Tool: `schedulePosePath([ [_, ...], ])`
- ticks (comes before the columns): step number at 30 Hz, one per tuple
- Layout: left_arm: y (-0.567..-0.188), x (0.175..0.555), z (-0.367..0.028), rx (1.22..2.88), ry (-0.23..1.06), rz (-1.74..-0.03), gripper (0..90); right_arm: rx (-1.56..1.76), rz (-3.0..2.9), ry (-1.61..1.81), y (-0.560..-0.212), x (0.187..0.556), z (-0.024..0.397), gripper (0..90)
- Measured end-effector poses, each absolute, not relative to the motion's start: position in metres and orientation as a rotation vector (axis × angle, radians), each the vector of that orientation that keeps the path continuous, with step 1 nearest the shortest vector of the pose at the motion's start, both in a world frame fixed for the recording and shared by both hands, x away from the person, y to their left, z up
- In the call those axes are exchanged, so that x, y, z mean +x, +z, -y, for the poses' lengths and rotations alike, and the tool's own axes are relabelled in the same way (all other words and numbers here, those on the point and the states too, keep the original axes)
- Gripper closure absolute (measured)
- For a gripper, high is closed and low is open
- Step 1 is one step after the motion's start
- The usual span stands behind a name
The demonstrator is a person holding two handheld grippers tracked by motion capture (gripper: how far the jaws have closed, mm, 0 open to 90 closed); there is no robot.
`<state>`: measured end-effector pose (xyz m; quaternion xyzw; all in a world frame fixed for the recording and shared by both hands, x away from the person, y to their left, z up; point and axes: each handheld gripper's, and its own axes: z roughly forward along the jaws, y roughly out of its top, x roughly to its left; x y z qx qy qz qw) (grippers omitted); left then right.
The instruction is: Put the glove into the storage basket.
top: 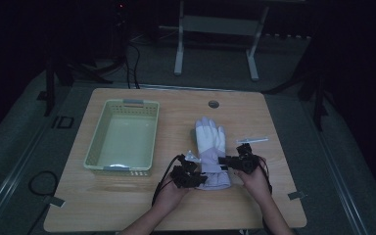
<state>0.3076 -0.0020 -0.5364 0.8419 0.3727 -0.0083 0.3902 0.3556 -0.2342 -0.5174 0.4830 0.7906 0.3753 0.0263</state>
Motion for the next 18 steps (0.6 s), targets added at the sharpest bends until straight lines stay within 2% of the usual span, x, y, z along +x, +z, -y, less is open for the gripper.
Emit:
schedulePosePath([
  [18,-0.486,0.309,-0.009,2.165,0.039,-0.855,76.0,1.353,-2.348,1.187,-0.462,0.341,0.222,78.4],
])
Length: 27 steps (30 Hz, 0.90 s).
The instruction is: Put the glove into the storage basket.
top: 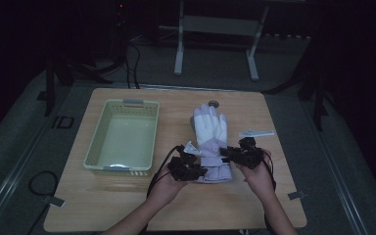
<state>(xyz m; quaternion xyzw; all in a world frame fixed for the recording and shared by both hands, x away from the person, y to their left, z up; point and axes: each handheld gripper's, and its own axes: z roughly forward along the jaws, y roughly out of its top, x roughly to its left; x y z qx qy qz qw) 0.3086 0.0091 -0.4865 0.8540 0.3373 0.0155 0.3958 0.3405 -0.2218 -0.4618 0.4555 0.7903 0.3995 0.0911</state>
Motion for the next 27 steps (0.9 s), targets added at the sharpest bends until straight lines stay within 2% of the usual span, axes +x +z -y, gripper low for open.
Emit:
schedulePosePath([
  [15,-0.452,0.321,-0.042,2.201,0.092,-0.833,76.3,1.264,-2.321,1.203,-0.428,0.348,0.185,78.5],
  [27,-0.434,0.325,-0.094,2.213,0.142,-0.869,76.4,1.183,-2.335,1.236,-0.412,0.359,0.132,78.6],
])
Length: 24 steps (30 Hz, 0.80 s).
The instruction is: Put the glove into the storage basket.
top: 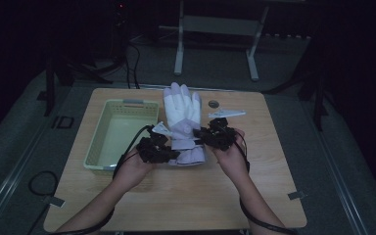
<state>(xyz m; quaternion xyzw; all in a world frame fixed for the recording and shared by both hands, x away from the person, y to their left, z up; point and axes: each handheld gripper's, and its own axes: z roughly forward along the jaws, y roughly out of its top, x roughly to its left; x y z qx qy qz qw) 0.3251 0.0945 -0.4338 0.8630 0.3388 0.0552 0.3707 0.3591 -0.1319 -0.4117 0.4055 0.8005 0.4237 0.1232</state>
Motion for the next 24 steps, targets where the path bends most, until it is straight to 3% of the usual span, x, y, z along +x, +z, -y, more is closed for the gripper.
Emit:
schedulePosePath([
  [24,-0.424,0.325,-0.211,2.302,0.169,-0.957,76.4,1.118,-2.410,1.356,-0.416,0.373,0.012,78.7],
])
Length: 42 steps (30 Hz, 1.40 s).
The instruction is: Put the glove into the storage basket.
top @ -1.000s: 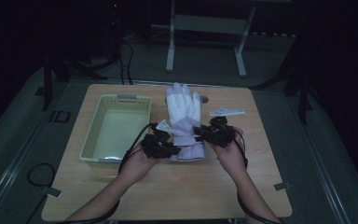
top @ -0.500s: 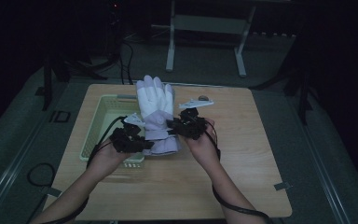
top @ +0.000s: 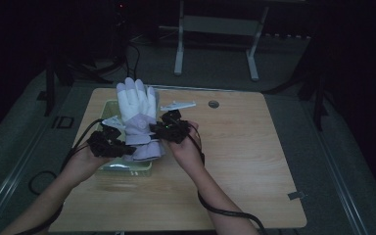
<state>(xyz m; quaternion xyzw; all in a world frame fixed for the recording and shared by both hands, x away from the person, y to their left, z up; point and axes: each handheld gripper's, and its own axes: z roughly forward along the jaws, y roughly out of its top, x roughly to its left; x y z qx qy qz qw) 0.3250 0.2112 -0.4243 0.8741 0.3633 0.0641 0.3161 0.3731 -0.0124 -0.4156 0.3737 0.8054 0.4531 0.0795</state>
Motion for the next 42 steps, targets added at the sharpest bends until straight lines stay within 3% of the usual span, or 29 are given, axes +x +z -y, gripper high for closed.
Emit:
schedulePosePath([
  [11,-0.449,0.338,-0.257,2.365,0.065,-0.991,76.4,1.149,-2.463,1.349,-0.447,0.379,-0.037,78.8],
  [19,-0.487,0.350,-0.254,2.366,-0.006,-1.065,76.1,1.216,-2.521,1.236,-0.484,0.391,-0.041,78.6],
  [29,-0.509,0.362,-0.251,2.408,-0.086,-1.148,76.0,1.292,-2.584,1.050,-0.504,0.400,-0.053,77.5],
  [34,-0.514,0.363,-0.251,2.419,-0.073,-1.173,73.4,1.286,-2.612,1.018,-0.508,0.403,-0.054,70.6],
  [40,-0.517,0.361,-0.253,2.397,-0.064,-1.195,68.7,1.211,-2.590,1.018,-0.504,0.400,-0.055,53.3],
  [42,-0.516,0.360,-0.253,2.389,-0.039,-1.196,61.9,1.174,-2.578,1.049,-0.502,0.399,-0.053,49.4],
])
